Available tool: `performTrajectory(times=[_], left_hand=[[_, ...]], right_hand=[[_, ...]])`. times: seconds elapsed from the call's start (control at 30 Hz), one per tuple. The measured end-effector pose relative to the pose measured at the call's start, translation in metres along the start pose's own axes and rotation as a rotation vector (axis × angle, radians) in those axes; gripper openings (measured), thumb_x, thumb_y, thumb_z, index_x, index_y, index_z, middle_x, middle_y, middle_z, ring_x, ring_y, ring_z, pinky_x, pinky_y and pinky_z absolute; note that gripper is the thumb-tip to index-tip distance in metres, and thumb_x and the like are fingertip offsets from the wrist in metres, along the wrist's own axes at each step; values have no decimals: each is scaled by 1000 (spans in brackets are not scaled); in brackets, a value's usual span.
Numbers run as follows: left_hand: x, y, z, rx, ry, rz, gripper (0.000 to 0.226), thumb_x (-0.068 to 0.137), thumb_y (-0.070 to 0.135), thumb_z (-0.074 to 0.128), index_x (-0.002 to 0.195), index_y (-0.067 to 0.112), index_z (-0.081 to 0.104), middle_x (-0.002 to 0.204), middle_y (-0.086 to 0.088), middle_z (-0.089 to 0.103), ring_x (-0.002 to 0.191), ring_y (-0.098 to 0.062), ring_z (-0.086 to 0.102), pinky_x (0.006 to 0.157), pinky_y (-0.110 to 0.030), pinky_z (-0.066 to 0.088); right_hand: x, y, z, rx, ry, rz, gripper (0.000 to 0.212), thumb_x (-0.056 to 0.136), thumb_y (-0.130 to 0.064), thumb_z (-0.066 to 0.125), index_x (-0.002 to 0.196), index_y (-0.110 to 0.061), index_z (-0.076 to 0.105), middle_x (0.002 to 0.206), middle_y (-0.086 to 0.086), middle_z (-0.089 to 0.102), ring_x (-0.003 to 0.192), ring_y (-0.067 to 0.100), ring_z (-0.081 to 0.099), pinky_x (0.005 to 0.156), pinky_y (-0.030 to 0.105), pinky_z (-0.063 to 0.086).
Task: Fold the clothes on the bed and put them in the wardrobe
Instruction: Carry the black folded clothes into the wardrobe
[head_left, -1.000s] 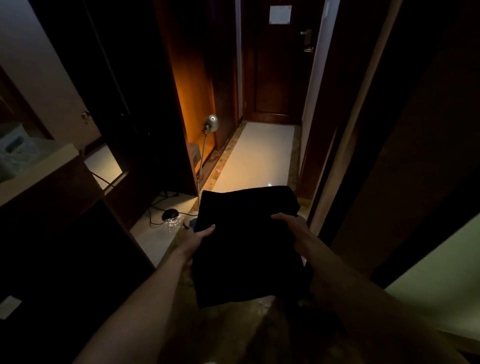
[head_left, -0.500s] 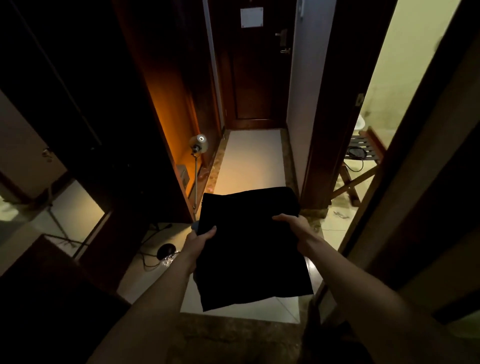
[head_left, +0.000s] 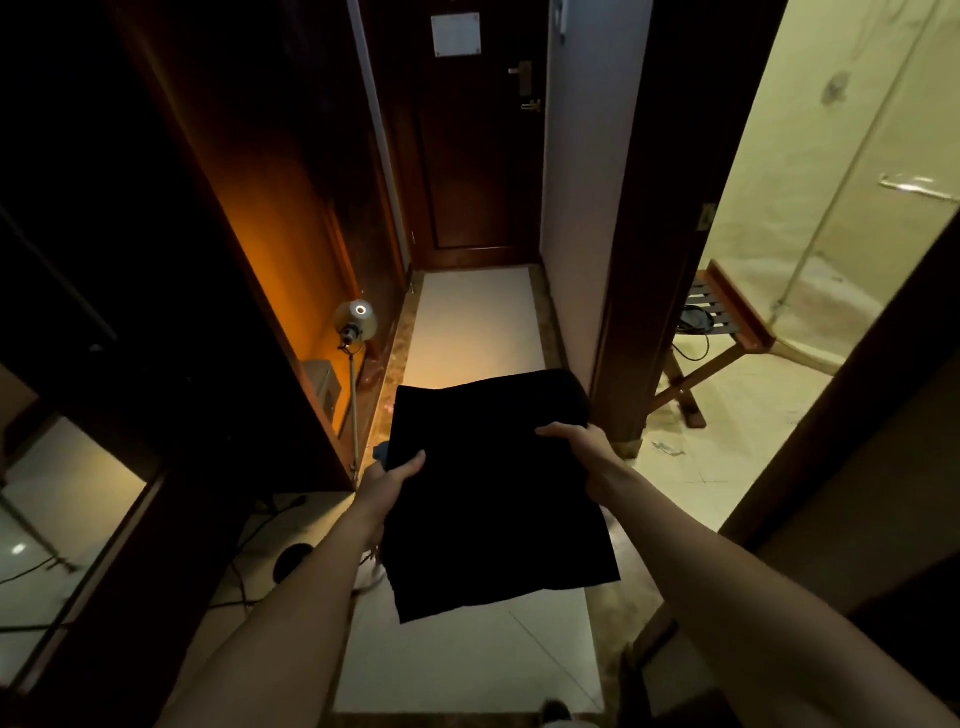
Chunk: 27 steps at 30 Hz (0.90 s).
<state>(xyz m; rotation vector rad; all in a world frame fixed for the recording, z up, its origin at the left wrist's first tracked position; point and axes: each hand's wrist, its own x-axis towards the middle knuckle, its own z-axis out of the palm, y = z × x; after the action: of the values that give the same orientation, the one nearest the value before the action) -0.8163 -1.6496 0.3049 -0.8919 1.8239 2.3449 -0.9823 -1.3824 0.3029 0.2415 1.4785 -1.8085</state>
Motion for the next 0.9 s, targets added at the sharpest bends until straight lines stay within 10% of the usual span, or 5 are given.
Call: performTrajectory(times=[0.9], left_hand=[[298,168,-30,-95,-64,15,19,93,19,59,110,26,62,110,-7,64,106,-29,60,102,-39,38]], right_hand=[[259,-205,71,-33,-8,-15,55,81,-14,74,128,-7,47,112,15,64,86,26,69,68,32,57]])
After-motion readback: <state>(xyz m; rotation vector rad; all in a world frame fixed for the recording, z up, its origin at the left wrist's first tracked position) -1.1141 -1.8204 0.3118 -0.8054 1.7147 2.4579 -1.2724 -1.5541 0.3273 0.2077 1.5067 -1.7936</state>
